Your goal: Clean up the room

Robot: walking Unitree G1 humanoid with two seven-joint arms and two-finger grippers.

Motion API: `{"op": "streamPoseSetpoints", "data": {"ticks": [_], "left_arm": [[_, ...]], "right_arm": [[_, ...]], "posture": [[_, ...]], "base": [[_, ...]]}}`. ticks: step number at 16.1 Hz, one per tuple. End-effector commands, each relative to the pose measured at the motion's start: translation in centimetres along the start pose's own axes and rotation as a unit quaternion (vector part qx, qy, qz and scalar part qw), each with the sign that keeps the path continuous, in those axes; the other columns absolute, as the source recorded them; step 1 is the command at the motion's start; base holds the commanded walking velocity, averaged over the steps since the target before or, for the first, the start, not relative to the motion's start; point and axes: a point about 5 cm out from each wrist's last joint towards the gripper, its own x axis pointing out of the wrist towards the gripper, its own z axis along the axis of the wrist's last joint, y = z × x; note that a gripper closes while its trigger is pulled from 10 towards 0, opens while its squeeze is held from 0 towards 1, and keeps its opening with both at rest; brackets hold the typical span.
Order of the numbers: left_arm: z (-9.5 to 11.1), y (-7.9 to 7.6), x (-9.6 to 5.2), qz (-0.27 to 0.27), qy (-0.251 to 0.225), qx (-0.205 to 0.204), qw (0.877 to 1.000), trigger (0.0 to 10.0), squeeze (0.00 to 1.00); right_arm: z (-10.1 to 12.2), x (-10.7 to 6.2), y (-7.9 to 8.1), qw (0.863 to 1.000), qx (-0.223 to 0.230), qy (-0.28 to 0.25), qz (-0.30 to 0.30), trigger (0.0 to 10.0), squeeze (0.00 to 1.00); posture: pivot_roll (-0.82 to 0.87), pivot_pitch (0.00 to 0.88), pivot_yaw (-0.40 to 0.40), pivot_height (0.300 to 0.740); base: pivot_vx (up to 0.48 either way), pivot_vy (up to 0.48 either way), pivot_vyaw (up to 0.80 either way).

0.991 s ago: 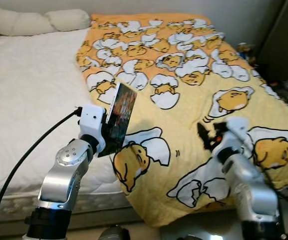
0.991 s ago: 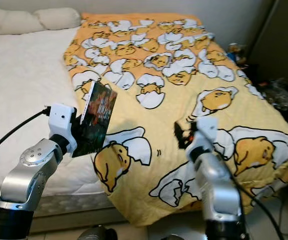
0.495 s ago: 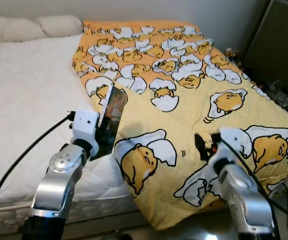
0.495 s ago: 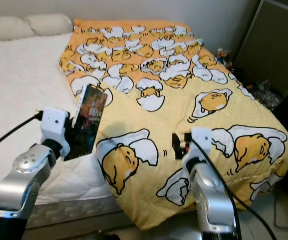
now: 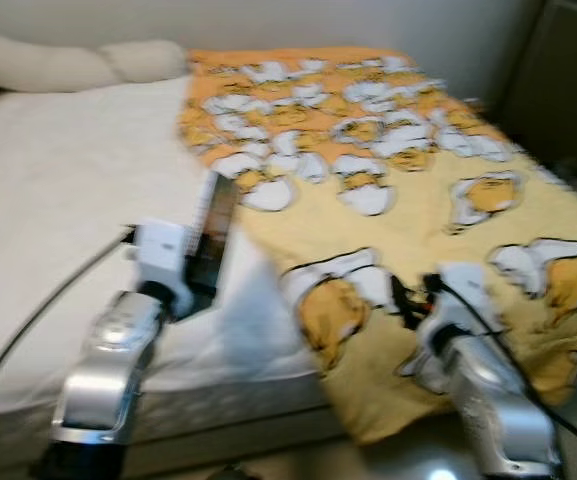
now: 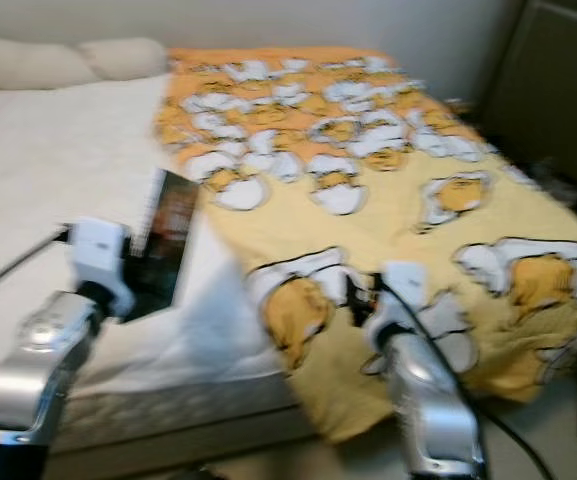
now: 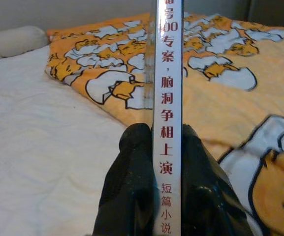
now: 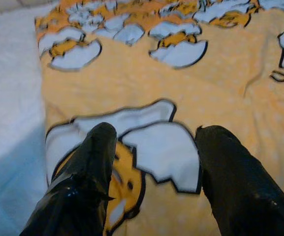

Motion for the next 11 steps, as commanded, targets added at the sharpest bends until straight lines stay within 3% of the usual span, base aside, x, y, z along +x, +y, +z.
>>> {"op": "streamPoseSetpoints", "data": {"ticks": [1,11], "left_arm": [[1.13,0.66,-0.07,0.013,-0.020,0.011,1.000,10.0,0.00],[0.95,0.57,-0.46,0.017,-0.015,0.013,1.000,10.0,0.00]], "right_arm": [[0.03,0.06,0.54,1.000,0.005,0.000,0.012,10.0,0.00],[-0.18,0.03,1.47,0.999,0.006,0.005,0.049,10.0,0.00]], "posture": [[0.02,0.000,0.028,0.740],[0.03,0.000,0.020,0.740]], "base": [[0.000,0.416,0.00],[0.000,0.420,0.00]]}}
